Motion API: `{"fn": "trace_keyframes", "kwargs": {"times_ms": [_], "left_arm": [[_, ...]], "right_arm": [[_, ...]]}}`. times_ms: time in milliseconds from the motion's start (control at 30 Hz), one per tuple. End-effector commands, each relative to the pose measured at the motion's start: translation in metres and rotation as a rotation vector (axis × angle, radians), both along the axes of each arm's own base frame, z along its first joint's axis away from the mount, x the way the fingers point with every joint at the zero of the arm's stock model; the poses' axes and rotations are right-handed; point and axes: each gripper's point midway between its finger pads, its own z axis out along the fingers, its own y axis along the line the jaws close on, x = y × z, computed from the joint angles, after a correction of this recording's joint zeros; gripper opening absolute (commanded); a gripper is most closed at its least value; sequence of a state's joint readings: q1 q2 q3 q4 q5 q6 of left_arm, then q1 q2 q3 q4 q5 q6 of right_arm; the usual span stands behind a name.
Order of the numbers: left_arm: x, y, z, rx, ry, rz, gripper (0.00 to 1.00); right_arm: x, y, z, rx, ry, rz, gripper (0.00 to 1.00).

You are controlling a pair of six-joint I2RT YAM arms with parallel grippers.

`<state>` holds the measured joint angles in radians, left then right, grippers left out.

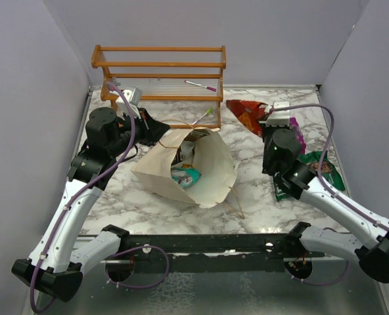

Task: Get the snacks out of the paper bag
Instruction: Place the snack at the center of the board.

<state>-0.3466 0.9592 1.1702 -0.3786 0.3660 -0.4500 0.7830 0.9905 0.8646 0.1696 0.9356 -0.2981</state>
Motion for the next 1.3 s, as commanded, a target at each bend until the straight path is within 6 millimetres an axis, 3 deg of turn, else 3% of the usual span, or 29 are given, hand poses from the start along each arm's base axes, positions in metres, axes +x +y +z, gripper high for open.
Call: {"fn": "trace_keyframes", "kwargs": {"times_ms": [0,100,300,400,600,700,800,867,967,1167,1267], "left_arm": [[-0.001,0.001,0.012,-0.02,-0.039,0.003,0.0],[-0.001,0.001,0.01,-0.015,-0.039,0.001,0.0],[-0.002,0.0,0.007,-0.004,-0.042,-0.015,0.0],[-0.003,-0.001,0.006,-0.005,-0.05,-0.024,0.0],[-0.008,-0.009,0.01,-0.023,-0.065,-0.082,0.0],[-0.012,-0.011,0.011,-0.027,-0.083,-0.106,0.0],[-0.017,-0.01,0.013,-0.03,-0.102,-0.116,0.0],[-0.02,-0.01,0.014,-0.031,-0.114,-0.117,0.0],[-0.024,-0.007,0.015,-0.032,-0.123,-0.112,0.0],[-0.03,0.0,0.018,-0.021,-0.13,-0.086,0.0],[-0.03,0.001,0.016,-0.021,-0.121,-0.074,0.0]], "right_arm": [[0.021,-0.056,-0.052,0.267,0.07,-0.255,0.02],[0.01,-0.1,-0.08,0.339,0.101,-0.453,0.02],[-0.035,-0.177,-0.064,0.348,-0.055,-0.718,0.02],[-0.053,-0.212,-0.074,0.248,-0.073,-0.841,0.02],[-0.066,-0.24,-0.088,0.21,-0.035,-1.011,0.02],[-0.059,-0.237,-0.109,0.203,0.041,-1.015,0.02],[-0.059,-0.228,-0.156,0.261,0.182,-0.993,0.02],[-0.05,-0.215,-0.183,0.334,0.258,-0.943,0.02],[-0.024,-0.186,-0.211,0.404,0.365,-0.732,0.02],[-0.009,-0.138,-0.24,0.55,0.432,-0.44,0.02],[-0.003,-0.108,-0.239,0.62,0.446,-0.26,0.13]]}}
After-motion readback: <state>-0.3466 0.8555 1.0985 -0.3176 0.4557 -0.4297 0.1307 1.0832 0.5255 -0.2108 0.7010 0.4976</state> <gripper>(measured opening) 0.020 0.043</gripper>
